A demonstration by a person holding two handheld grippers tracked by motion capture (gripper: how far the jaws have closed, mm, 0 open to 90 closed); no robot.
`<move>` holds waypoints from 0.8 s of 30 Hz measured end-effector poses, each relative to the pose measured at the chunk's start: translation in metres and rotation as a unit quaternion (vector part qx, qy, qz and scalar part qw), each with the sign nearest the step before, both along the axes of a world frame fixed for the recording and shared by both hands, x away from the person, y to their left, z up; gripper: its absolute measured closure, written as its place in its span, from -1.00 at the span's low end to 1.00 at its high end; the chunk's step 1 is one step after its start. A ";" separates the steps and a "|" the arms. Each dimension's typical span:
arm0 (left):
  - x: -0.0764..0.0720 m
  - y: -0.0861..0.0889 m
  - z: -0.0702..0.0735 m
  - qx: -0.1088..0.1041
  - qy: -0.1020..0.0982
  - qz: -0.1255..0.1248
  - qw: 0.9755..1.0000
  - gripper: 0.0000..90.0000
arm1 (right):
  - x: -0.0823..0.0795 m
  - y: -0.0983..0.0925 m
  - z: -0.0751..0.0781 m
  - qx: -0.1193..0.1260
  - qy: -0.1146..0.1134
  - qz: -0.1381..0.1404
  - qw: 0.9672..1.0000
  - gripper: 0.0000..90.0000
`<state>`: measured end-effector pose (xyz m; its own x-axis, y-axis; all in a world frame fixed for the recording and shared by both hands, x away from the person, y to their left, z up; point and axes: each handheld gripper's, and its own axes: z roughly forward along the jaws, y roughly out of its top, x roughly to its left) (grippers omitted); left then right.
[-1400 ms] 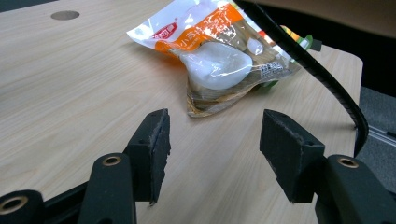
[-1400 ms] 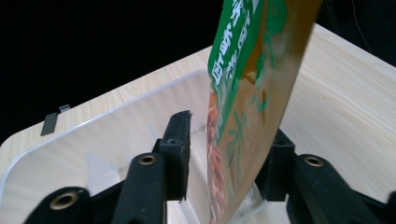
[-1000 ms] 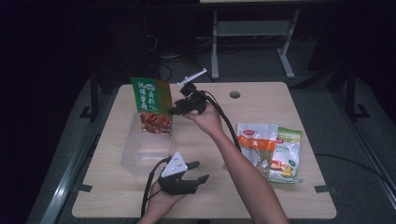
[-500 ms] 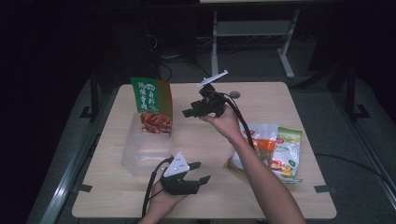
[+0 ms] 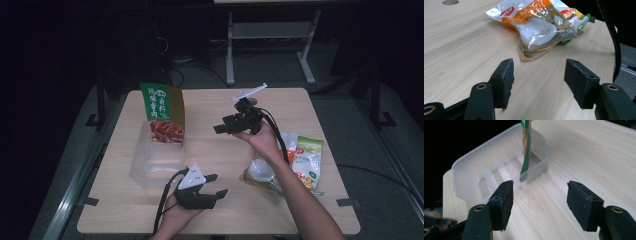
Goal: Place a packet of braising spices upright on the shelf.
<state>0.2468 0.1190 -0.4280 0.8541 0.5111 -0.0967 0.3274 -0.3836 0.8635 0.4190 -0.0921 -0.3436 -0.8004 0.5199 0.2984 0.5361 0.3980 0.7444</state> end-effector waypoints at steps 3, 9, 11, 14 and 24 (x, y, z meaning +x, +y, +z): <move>0.001 -0.004 0.000 -0.004 0.005 -0.001 1.000 -0.12 | -0.004 -0.008 -0.003 -0.003 0.003 0.000 1.000 -0.17; 0.003 -0.015 0.001 0.014 0.005 -0.015 1.000 -0.12 | -0.015 -0.040 -0.010 -0.006 0.018 -0.020 1.000 -0.20; 0.003 -0.017 0.001 0.011 0.005 -0.015 1.000 -0.12 | -0.019 -0.048 -0.011 -0.010 0.019 -0.024 0.999 -0.20; 0.006 -0.024 0.002 0.010 0.002 -0.017 1.000 -0.12 | -0.024 -0.058 -0.012 -0.009 0.023 -0.031 0.999 -0.20; 0.016 -0.042 0.003 0.014 0.001 -0.029 0.999 -0.13 | -0.038 -0.090 -0.018 -0.017 0.031 -0.049 0.998 -0.24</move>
